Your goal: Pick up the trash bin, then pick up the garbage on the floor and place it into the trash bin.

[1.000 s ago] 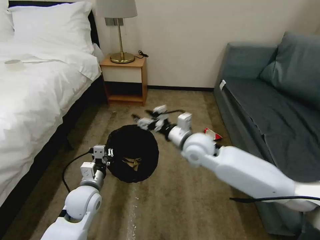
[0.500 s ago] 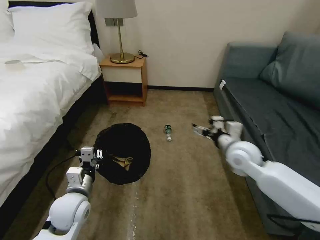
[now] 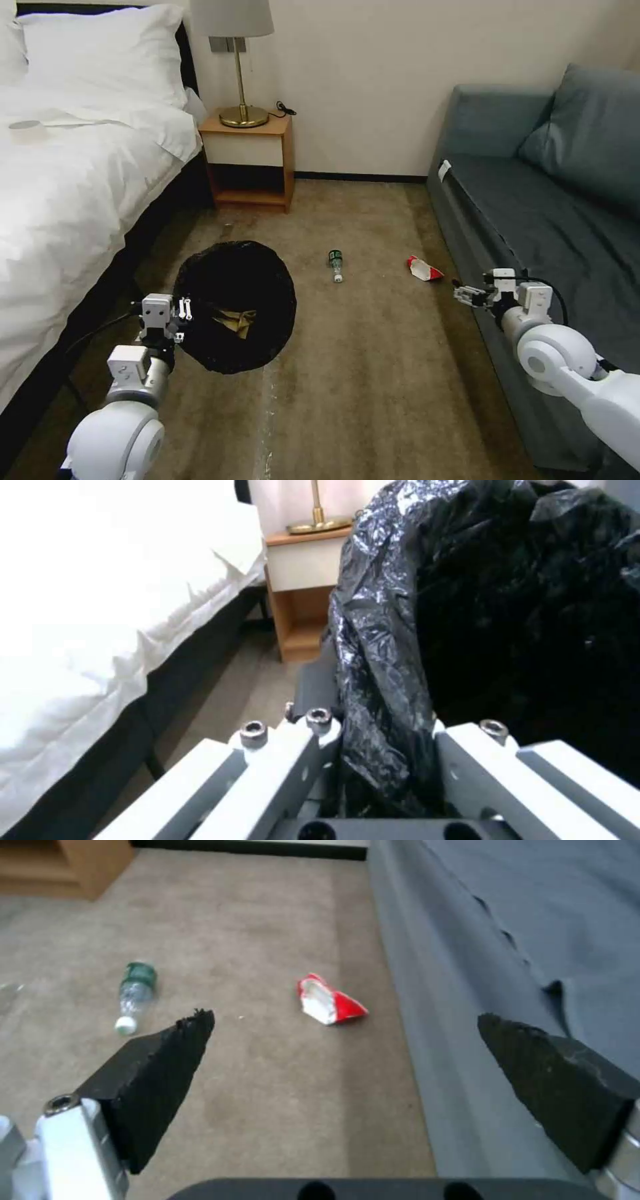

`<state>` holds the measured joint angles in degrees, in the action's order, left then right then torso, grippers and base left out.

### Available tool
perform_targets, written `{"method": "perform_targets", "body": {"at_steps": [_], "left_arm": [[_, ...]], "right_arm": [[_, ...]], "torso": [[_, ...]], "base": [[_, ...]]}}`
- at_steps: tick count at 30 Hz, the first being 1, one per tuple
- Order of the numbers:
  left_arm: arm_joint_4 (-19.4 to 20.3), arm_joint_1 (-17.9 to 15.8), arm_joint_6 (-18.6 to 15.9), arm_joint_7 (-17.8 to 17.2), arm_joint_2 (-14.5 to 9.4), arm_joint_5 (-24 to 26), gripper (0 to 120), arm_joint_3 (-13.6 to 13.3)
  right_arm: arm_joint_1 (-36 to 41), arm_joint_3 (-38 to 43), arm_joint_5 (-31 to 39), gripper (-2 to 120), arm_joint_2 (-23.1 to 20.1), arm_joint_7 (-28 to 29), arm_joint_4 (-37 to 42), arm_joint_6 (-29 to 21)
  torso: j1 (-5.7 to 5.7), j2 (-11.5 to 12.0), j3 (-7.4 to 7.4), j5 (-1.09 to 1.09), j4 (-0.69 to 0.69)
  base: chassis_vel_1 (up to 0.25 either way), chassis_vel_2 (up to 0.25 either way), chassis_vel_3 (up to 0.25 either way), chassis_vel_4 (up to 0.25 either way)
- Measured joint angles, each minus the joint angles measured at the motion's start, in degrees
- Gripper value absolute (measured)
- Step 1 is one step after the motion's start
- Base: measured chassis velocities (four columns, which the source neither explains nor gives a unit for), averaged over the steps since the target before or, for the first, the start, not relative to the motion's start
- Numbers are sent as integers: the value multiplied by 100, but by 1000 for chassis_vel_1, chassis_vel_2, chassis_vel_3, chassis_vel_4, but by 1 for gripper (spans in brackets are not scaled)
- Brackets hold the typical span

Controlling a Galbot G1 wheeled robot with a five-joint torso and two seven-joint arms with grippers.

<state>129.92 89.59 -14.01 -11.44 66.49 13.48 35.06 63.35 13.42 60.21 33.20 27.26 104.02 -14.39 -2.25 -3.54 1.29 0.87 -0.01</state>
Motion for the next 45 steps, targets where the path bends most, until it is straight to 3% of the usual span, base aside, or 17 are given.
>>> {"method": "perform_targets", "body": {"at_steps": [5, 14, 29, 45], "left_arm": [[148, 229, 77, 34, 38, -135, 4, 16], [266, 325, 83, 31, 46, -156, 4, 20], [528, 458, 35, 43, 106, -55, 4, 15], [426, 639, 193, 111, 142, -153, 4, 162]], "right_arm": [[450, 156, -181, 100, 37, -38, 17, -2], [994, 340, -416, 100, 155, -30, 178, -2], [985, 343, -416, 100, 176, -90, 135, 47], [744, 63, -483, 100, 332, -190, -16, 178]], "torso": [[0, 0, 1, 1, 0], [0, 1, 0, 0, -1], [-1, 1, 0, 1, -1], [0, 1, 0, 1, 0]], "base": [[0, 0, 0, 0], [0, 0, 0, 0], [0, 0, 0, 0], [-8, 9, 9, -10]]}}
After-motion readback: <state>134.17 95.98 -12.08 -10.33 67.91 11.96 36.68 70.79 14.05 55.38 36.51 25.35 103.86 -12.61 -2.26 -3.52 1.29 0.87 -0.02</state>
